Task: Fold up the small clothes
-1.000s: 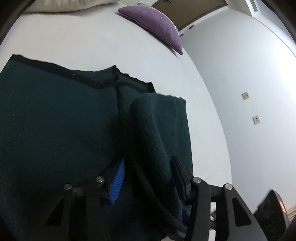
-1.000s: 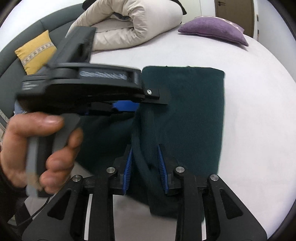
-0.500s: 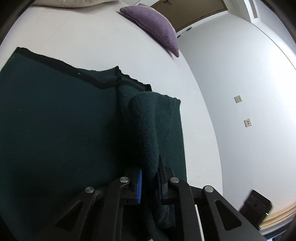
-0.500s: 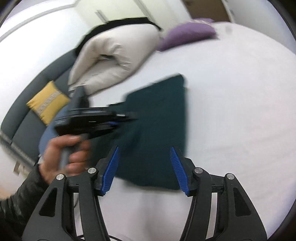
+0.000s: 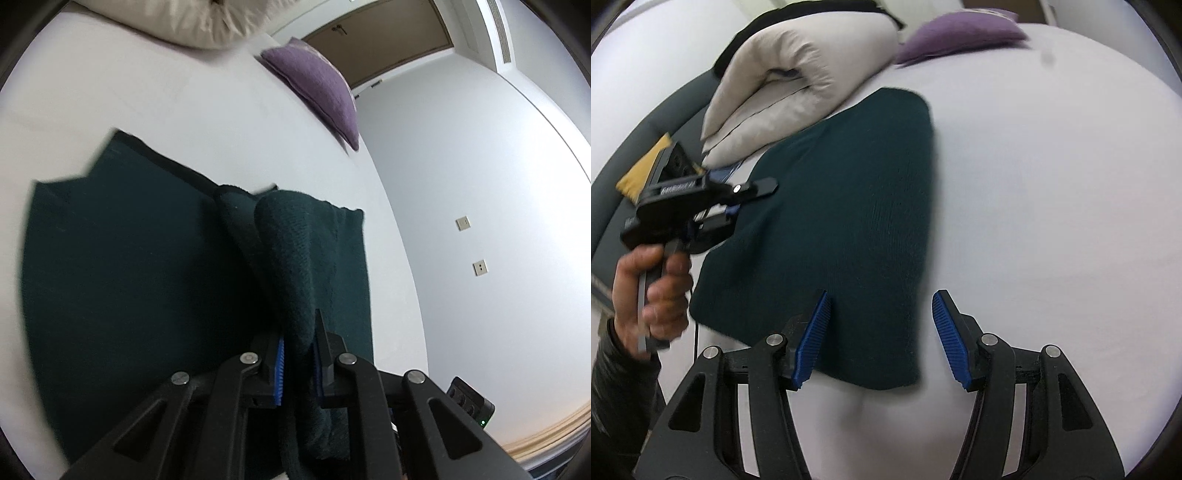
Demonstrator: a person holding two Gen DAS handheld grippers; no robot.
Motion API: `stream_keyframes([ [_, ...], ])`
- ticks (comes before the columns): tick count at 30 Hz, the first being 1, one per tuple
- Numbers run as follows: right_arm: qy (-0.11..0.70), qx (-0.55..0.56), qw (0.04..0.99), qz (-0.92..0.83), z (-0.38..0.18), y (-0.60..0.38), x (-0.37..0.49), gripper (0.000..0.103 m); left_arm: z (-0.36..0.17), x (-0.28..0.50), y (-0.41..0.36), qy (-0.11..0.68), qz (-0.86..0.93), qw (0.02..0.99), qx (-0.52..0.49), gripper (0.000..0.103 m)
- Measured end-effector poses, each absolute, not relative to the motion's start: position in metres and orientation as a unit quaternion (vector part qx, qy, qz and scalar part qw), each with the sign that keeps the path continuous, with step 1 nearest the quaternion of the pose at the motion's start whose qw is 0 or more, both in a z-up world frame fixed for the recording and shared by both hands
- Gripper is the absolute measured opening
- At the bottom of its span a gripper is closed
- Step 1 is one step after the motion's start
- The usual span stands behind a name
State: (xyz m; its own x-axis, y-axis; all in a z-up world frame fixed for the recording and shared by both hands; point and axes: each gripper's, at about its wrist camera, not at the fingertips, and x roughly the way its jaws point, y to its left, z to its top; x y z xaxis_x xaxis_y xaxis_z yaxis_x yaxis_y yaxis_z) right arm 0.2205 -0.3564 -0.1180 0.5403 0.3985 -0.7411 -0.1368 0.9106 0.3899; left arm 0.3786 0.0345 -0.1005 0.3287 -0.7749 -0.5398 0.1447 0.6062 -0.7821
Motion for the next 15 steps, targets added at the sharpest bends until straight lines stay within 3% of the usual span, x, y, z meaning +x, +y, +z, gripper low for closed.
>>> stream_keyframes([
  [15,0.454,0.057,0.864,0.208,-0.101,-0.262,0.231,0.057,-0.112,0.388,0.121,0.498,-0.26,0.759,-0.331,0.012],
])
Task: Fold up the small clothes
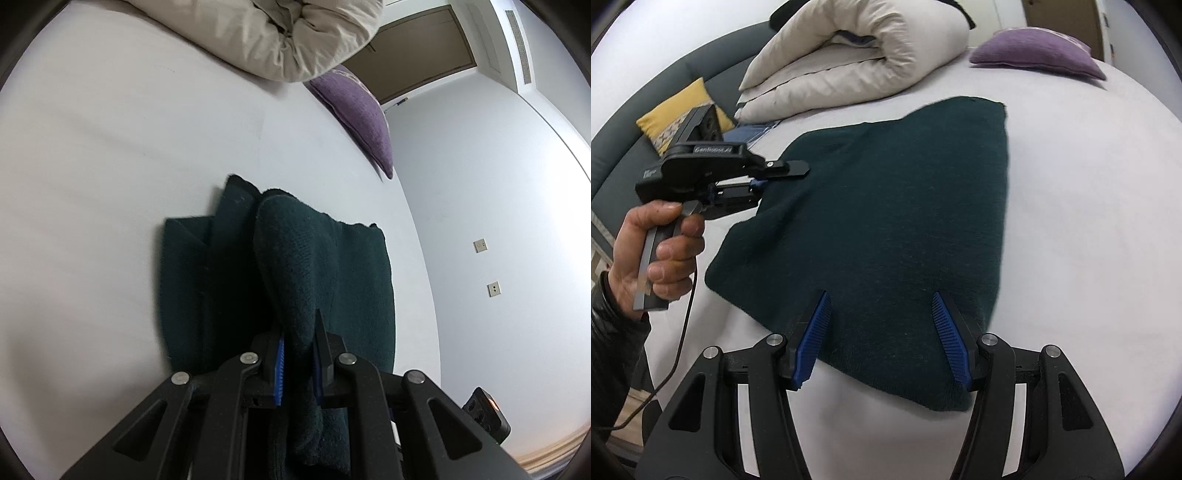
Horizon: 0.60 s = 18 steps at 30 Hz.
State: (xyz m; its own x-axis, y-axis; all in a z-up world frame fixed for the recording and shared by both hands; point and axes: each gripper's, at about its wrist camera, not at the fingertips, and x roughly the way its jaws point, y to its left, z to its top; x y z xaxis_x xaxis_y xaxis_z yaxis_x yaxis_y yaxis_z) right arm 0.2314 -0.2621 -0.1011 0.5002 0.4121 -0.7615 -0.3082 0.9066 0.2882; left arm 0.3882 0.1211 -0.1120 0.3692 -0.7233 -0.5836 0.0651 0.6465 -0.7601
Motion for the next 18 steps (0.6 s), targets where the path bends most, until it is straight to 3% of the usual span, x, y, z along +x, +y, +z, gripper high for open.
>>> stream_keyframes([
  [18,0.471,0.041,0.849,0.234,-0.111,-0.224,0.227,0.057,-0.146,0.397,0.154,0.511,-0.234,0.751,-0.347,0.013],
])
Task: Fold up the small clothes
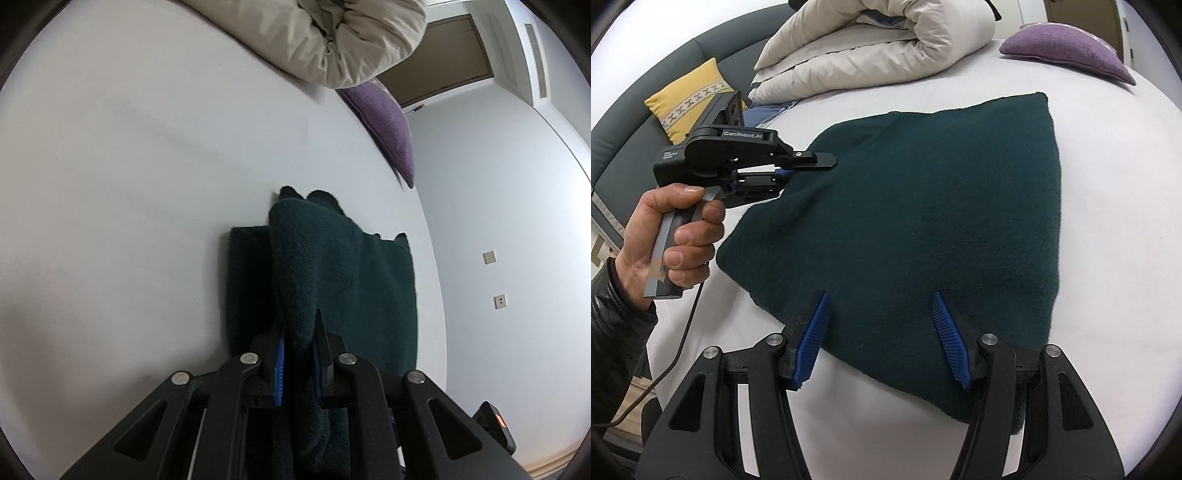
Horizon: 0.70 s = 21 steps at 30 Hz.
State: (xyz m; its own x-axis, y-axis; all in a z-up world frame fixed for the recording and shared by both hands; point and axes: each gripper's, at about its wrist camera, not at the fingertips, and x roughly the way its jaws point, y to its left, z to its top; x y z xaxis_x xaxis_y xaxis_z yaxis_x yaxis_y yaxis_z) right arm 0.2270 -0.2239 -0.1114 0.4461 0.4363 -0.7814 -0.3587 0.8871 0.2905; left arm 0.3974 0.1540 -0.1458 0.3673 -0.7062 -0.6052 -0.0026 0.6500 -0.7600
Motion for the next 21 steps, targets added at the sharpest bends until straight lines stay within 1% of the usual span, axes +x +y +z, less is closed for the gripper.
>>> stream_keyframes([
  [3,0.475,0.045,0.847,0.233,-0.116,-0.218,0.23,0.057,-0.156,0.396,0.156,0.507,-0.23,0.748,-0.362,0.014],
  [4,0.475,0.045,0.847,0.233,-0.116,-0.218,0.23,0.057,-0.159,0.394,0.156,0.506,-0.226,0.747,-0.367,0.018],
  [6,0.482,0.048,0.843,0.234,-0.123,-0.218,0.236,0.057,-0.161,0.387,0.16,0.495,-0.221,0.752,-0.375,0.019],
  [8,0.482,0.052,0.842,0.236,-0.124,-0.219,0.237,0.057,-0.143,0.376,0.159,0.484,-0.196,0.783,-0.338,0.019],
  [9,0.48,0.057,0.842,0.239,-0.122,-0.221,0.236,0.057,-0.132,0.371,0.156,0.476,-0.182,0.801,-0.313,0.018],
  [13,0.475,0.098,0.839,0.247,-0.117,-0.232,0.235,0.057,-0.073,0.338,0.133,0.419,-0.176,0.862,-0.223,0.018],
  [14,0.468,0.121,0.839,0.249,-0.112,-0.24,0.233,0.057,-0.065,0.33,0.124,0.411,-0.181,0.87,-0.204,0.018],
  [16,0.463,0.135,0.84,0.25,-0.107,-0.246,0.232,0.057,-0.056,0.31,0.104,0.395,-0.194,0.882,-0.165,0.018],
  [19,0.461,0.149,0.837,0.253,-0.104,-0.251,0.233,0.056,-0.076,0.296,0.082,0.407,-0.191,0.884,-0.13,0.018],
  [21,0.468,0.161,0.832,0.252,-0.106,-0.257,0.235,0.056,-0.102,0.298,0.082,0.432,-0.189,0.87,-0.143,0.018],
])
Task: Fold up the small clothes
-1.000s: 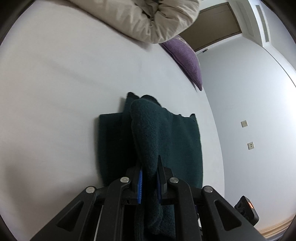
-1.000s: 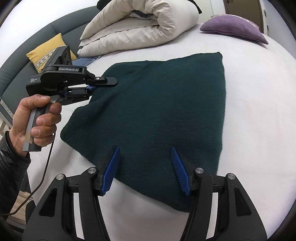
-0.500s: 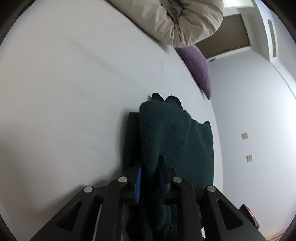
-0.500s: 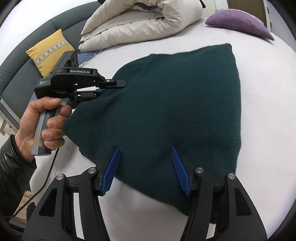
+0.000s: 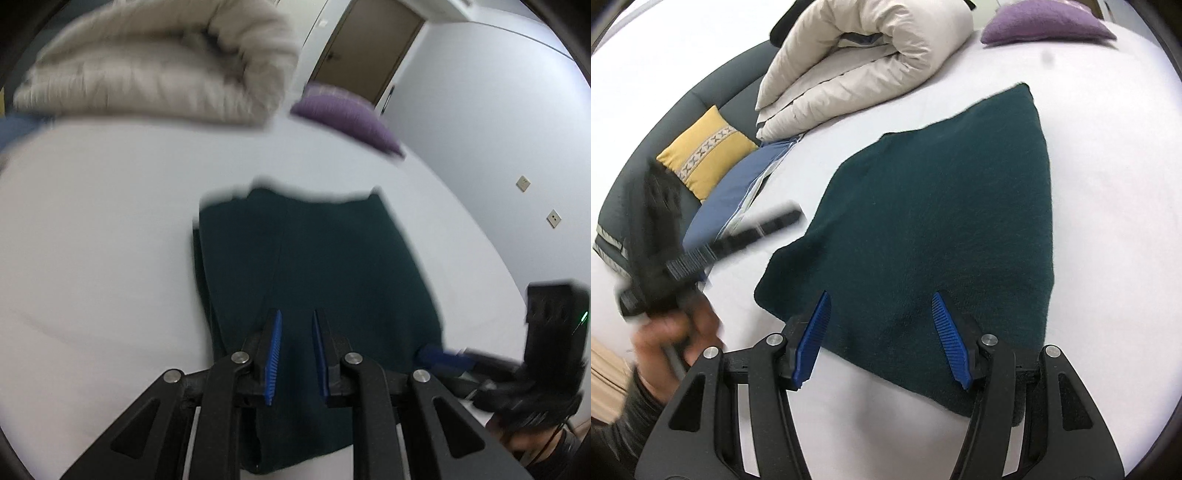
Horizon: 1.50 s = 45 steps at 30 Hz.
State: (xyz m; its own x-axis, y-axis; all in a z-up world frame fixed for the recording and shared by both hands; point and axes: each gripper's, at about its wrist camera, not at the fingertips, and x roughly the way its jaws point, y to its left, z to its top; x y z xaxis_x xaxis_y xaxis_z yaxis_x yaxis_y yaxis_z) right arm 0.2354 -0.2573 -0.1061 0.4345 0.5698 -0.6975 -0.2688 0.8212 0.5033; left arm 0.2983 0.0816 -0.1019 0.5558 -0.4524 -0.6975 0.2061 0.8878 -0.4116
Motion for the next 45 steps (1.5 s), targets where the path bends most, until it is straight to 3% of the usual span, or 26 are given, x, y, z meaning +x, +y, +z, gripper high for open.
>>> stream_keyframes([
  [2,0.479,0.189,0.82,0.249,-0.118,-0.272,0.239,0.051,-0.121,0.299,0.087,0.435,-0.181,0.869,-0.15,0.01],
  [5,0.482,0.219,0.809,0.254,-0.126,-0.285,0.24,0.042,-0.129,0.297,0.097,0.422,-0.198,0.867,-0.175,0.008],
  [11,0.455,0.315,0.78,0.292,-0.117,-0.315,0.236,0.046,-0.138,0.297,0.102,0.415,-0.212,0.864,-0.19,0.008],
  [15,0.497,0.267,0.762,0.317,-0.127,-0.295,0.239,0.045,-0.138,0.294,0.107,0.412,-0.225,0.858,-0.208,0.008],
  [17,0.535,0.243,0.746,0.313,-0.151,-0.291,0.244,0.036,-0.139,0.292,0.109,0.414,-0.23,0.855,-0.211,0.008],
  [23,0.507,0.245,0.761,0.322,-0.124,-0.326,0.253,0.038,-0.127,0.291,0.121,0.421,-0.234,0.85,-0.215,0.008],
  [26,0.492,0.253,0.77,0.318,-0.111,-0.337,0.267,0.038,-0.102,0.297,0.126,0.398,-0.21,0.869,-0.204,0.013],
  [28,0.485,0.264,0.773,0.312,-0.102,-0.341,0.291,0.038,-0.087,0.308,0.125,0.382,-0.204,0.878,-0.205,0.028],
  [33,0.478,0.294,0.765,0.315,-0.1,-0.314,0.381,0.038,-0.073,0.347,0.093,0.377,-0.2,0.891,-0.156,0.029],
  [37,0.499,0.308,0.746,0.316,-0.116,-0.295,0.419,0.036,-0.091,0.377,0.074,0.411,-0.177,0.887,-0.117,0.032],
  [45,0.495,0.38,0.732,0.274,-0.152,-0.321,0.479,0.036,-0.128,0.383,0.091,0.418,-0.189,0.877,-0.144,0.032],
])
